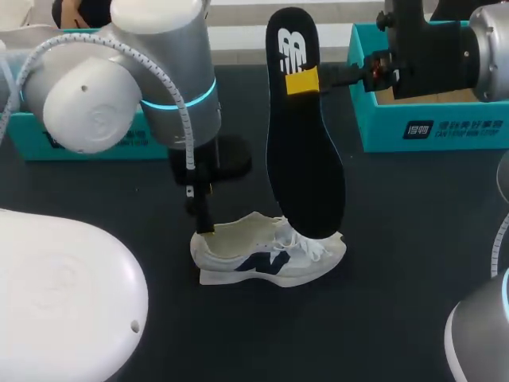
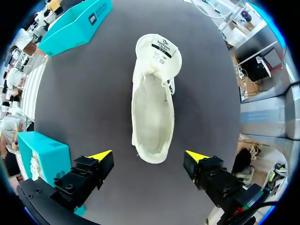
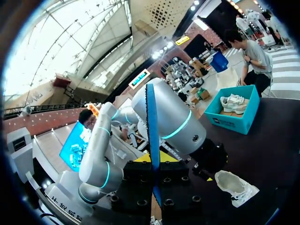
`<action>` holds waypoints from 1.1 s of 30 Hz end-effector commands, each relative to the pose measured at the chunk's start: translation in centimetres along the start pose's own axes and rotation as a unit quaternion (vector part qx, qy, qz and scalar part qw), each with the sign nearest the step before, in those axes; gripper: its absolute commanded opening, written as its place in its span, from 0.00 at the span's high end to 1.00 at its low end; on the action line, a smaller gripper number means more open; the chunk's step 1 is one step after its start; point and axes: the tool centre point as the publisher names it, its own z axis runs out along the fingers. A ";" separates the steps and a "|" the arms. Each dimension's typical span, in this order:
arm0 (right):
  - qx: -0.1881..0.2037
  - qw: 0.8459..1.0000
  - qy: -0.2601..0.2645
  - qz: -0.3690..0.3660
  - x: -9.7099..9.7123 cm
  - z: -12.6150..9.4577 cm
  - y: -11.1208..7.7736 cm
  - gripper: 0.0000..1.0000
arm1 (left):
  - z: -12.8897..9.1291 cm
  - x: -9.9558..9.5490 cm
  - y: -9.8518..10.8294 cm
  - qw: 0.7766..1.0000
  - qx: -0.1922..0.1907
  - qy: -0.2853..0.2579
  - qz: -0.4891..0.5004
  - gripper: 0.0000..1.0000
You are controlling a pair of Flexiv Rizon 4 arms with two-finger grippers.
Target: Take the shoe out of the shoebox, open the shoe tongue, remove and reinsert the insole, then place the shoe into the shoebox
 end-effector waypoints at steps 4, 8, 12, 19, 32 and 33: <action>0.000 1.000 0.001 0.000 -0.1 0.4 0.2 1.00 | 0.2 0.3 -0.4 1.000 -0.015 -0.003 0.005 0.00; 0.000 1.000 0.001 0.000 -0.1 0.4 0.2 1.00 | 0.5 0.3 -0.7 1.000 -0.011 -0.016 0.005 0.00; 0.000 1.000 0.001 0.000 -0.1 0.4 0.2 1.00 | 0.9 -0.1 -1.6 0.999 0.027 -0.014 0.015 0.00; 0.000 1.000 0.001 0.000 -0.1 0.4 0.2 1.00 | 2.6 -1.2 -4.3 0.997 0.067 -0.023 0.011 0.00; 0.000 1.000 0.001 0.000 -0.1 0.4 0.2 1.00 | 6.6 -3.4 -7.4 0.997 0.066 -0.026 0.002 0.00; 0.000 1.000 0.001 0.000 -0.1 0.4 0.2 1.00 | 6.9 -3.6 -7.5 0.997 0.071 -0.025 0.001 0.00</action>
